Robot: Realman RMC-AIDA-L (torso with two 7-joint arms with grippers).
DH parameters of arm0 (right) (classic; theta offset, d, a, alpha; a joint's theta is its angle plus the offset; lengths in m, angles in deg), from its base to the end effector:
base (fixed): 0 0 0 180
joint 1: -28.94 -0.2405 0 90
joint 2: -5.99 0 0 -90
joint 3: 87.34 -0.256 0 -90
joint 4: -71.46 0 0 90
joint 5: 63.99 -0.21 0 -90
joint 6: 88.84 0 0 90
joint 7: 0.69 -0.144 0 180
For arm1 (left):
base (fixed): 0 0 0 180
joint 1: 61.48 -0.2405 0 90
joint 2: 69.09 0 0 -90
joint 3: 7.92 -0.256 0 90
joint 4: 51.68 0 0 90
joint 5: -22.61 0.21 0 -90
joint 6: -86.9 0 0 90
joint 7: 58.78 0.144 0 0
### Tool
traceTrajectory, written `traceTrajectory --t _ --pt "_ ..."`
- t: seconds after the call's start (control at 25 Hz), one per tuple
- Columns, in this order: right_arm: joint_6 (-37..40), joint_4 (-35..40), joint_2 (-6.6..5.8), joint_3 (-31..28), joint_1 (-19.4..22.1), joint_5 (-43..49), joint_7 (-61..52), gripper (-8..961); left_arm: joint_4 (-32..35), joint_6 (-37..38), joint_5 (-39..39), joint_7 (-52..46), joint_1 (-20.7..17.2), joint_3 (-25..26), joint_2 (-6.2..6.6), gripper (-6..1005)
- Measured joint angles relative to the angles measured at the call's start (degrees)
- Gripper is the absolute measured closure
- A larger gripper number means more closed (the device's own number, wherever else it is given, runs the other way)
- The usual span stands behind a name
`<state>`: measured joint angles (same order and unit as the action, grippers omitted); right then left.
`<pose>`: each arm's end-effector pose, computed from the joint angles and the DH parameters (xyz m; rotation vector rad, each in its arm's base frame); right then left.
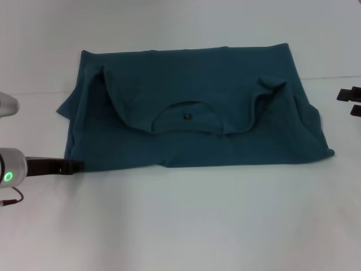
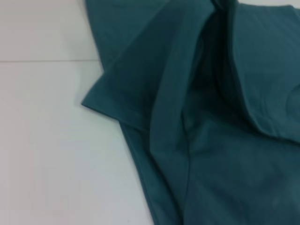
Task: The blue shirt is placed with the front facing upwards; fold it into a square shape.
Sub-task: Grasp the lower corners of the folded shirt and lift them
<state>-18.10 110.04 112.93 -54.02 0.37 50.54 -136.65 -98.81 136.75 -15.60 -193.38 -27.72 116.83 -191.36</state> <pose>0.3413 0.3763 0.1251 -1.7767 1.7046 0.7848 -0.2897 0.4016 -0.0087 -2.1004 -1.2537 -0.0730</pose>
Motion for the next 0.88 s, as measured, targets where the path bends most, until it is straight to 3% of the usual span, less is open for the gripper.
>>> traceTrajectory --t 0.24,0.44,0.56,0.88 --pt "0.00 -0.01 -0.01 -0.01 -0.26 0.05 -0.08 201 2.25 -0.93 0.16 0.47 1.48 0.06 0.63 497" --pt "-0.02 -0.01 -0.12 -0.03 -0.17 0.08 -0.39 200 1.83 -0.79 0.17 0.48 1.53 0.32 0.66 748" --pt "-0.02 -0.01 -0.10 -0.06 -0.14 0.08 -0.40 200 1.97 -0.66 0.17 0.48 1.66 0.31 0.88 971" --pt "0.91 0.08 -0.23 -0.52 -0.03 0.08 -0.56 200 0.01 1.57 -0.40 0.30 1.06 0.82 0.91 988"
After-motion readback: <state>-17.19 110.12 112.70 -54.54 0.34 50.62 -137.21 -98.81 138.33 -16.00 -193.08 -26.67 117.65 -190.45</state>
